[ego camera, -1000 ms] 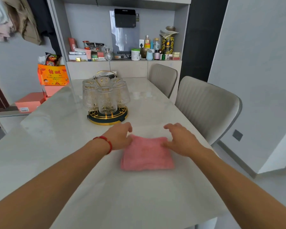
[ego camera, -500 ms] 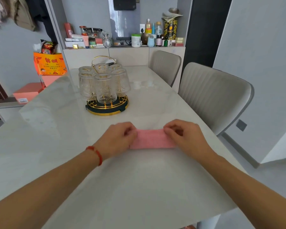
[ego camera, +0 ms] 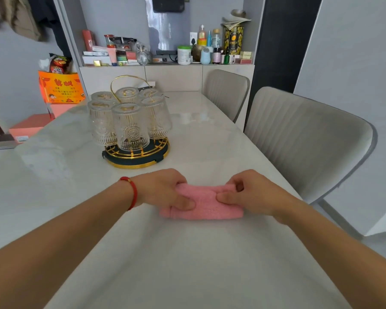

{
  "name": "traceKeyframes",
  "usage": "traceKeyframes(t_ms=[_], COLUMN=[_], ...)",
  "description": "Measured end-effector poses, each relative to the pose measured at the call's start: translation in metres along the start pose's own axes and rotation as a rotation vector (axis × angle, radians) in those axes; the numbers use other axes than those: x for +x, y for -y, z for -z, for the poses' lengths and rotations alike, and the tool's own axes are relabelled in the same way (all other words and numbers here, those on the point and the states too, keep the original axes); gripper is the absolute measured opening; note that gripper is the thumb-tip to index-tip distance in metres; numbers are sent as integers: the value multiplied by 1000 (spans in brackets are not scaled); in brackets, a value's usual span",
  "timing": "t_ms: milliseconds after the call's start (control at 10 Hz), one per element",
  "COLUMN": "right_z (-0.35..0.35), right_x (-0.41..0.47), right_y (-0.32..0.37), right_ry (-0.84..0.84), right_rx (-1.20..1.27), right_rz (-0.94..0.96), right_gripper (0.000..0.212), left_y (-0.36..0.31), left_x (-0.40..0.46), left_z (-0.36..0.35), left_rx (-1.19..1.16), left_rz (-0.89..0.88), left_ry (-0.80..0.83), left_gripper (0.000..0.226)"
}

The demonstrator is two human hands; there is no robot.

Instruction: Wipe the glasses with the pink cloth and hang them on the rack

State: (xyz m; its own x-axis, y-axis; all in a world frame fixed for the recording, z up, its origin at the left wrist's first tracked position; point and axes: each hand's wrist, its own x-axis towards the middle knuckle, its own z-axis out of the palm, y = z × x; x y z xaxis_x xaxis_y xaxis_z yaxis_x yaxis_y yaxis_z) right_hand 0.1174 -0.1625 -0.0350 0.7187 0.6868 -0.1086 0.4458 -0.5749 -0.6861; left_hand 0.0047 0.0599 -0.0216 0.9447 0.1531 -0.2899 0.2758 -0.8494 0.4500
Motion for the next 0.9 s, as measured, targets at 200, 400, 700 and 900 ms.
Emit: traceKeyframes(t_ms=[200, 400, 700, 900], right_z=[46, 63, 56, 43], right_x=[101, 216, 271, 250], right_y=[-36, -76, -84, -95], right_ry=[-221, -568, -694, -293], right_rx=[351, 526, 137, -378], right_rz=[-8, -146, -25, 41], right_gripper=[25, 31, 48, 65], left_y=[-12, -18, -23, -16], left_x=[102, 227, 281, 271], left_z=[26, 21, 9, -1], left_rx=[-453, -587, -61, 260], left_rz=[-14, 98, 30, -31], left_ry=[-137, -594, -963, -526], left_gripper=[32, 29, 55, 53])
